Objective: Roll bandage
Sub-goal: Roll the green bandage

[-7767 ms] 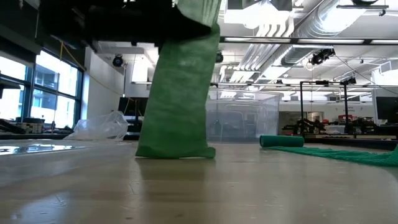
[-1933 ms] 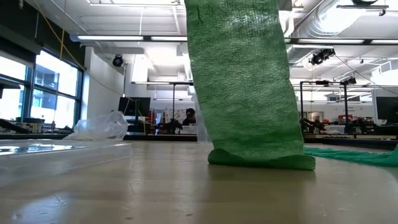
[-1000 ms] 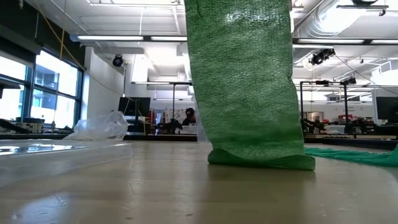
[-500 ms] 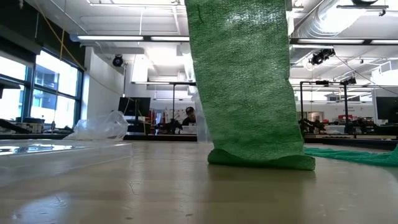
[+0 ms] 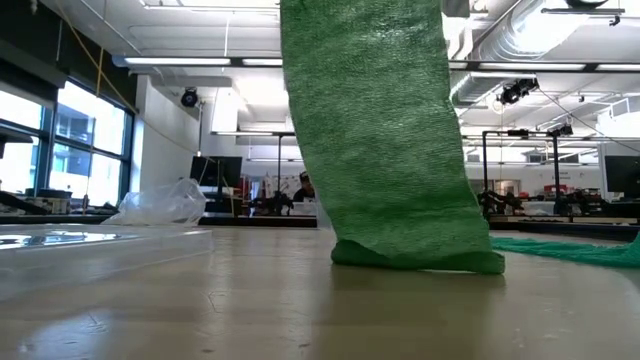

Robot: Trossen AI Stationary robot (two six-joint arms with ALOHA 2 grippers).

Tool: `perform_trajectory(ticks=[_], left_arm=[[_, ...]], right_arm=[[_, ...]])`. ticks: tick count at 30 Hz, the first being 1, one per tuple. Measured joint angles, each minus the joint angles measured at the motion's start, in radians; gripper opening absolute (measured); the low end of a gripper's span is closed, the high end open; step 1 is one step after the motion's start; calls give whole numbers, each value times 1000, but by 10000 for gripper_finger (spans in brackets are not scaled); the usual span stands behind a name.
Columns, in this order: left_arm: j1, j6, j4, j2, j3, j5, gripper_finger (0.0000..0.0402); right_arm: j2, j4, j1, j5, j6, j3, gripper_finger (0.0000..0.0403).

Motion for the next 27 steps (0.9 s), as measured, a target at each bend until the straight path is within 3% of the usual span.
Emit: perform_trajectory(ticks=[5, 14, 19, 27], left_arm=[[4, -127, 5, 0, 0, -32, 2], [67, -384, -35, -3, 0, -49, 76], [105, -438, -33, -2, 0, 33, 96], [118, -462, -19, -2, 0, 81, 66]], right_arm=[[29, 5, 11, 116, -100, 0, 10], [49, 11, 66, 342, -460, 0, 5], [49, 0, 78, 352, -632, 0, 15], [50, 7, 77, 348, -642, 0, 20]])
